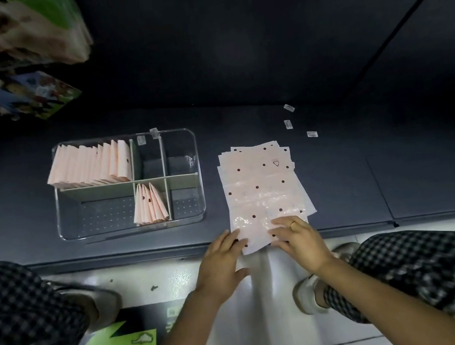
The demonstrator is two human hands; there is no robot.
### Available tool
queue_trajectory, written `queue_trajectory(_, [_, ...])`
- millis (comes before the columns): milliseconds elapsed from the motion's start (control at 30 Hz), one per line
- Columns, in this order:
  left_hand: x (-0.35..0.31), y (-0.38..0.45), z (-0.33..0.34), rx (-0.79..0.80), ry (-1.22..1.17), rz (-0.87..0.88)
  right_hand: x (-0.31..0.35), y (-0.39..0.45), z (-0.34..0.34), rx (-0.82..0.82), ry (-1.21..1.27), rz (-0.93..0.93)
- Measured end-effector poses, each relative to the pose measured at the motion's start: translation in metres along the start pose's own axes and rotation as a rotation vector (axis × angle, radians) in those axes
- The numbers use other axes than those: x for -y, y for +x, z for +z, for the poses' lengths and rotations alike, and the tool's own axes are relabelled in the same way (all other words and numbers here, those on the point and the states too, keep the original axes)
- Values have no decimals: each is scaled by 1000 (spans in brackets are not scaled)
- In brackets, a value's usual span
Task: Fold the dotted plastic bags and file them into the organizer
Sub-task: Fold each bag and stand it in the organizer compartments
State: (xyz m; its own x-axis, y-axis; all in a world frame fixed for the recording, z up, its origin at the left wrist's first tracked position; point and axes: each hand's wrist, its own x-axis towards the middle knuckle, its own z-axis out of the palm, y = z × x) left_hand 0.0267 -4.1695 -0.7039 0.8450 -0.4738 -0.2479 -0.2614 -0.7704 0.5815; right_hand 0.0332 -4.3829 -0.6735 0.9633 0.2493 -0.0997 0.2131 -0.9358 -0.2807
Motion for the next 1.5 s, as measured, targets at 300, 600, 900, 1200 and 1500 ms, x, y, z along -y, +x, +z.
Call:
queue_trajectory(300, [-8,0,-22,-341,-301,-8,10,24,-42,344,89,21])
queue_trajectory(600, [-36,21,-36,-647,-257,-22,0,109,-81,319,131,117])
queue_trajectory(900, [-31,13,12,-334,190,77,-12,132,-38,421,159,236])
queue_trajectory(1200, [-23,12,25,-231,296,30,-16,116,-15,346,82,198])
queue_trajectory(1500, [-31,21,18,-272,310,12,-20,130,-13,384,69,201])
